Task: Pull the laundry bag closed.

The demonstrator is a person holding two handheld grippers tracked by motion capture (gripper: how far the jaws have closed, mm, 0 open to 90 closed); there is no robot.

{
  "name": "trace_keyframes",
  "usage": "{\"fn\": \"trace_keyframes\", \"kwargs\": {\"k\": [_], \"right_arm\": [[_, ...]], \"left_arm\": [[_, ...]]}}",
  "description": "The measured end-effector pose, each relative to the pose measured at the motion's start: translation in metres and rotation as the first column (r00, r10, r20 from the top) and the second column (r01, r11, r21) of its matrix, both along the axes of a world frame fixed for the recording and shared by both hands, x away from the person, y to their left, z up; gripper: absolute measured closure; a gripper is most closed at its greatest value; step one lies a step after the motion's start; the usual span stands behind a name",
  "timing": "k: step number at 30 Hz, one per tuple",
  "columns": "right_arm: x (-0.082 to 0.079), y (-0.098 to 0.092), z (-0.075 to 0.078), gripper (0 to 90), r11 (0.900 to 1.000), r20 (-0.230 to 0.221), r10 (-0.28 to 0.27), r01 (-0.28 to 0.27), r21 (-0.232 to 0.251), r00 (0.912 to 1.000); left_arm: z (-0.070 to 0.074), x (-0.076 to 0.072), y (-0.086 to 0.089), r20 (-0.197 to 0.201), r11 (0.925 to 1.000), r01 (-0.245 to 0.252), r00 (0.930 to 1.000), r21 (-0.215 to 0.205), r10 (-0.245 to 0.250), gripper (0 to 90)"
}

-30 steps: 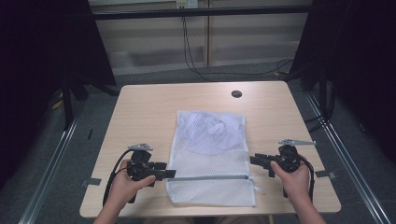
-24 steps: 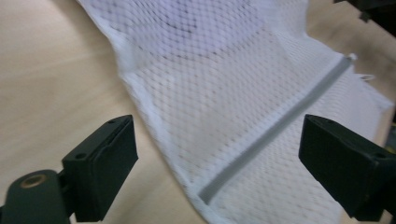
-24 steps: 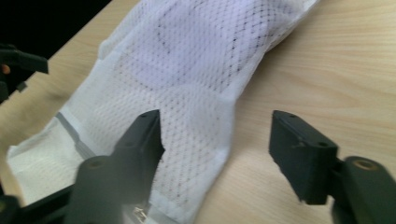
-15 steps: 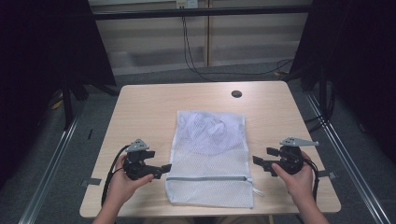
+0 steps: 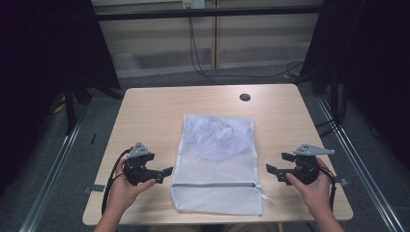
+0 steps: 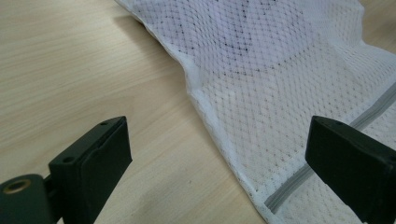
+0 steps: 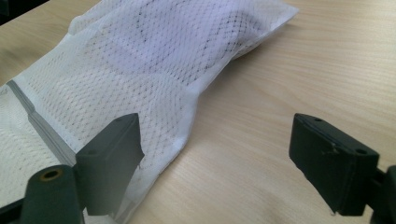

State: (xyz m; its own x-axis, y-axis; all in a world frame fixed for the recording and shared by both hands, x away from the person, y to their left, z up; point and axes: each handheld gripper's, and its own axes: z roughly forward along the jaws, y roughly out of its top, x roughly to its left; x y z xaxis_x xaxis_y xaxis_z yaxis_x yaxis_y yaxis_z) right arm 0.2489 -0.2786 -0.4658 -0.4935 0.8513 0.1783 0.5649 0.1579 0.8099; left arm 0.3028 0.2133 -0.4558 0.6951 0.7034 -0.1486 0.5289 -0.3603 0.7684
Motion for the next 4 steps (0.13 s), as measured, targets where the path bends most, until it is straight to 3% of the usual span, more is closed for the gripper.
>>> {"fn": "trace_keyframes", "kwargs": {"k": [4], "right_arm": [[0.0004,-0.0034,-0.0005,14.6,1.0,0.007,-0.008,0.008,0.004,0.9999]], "left_arm": [[-0.0013,0.0011,0.0031,-0.002,0.9999,-0.012,0.9999,-0.003,0.012,6.4]]}}
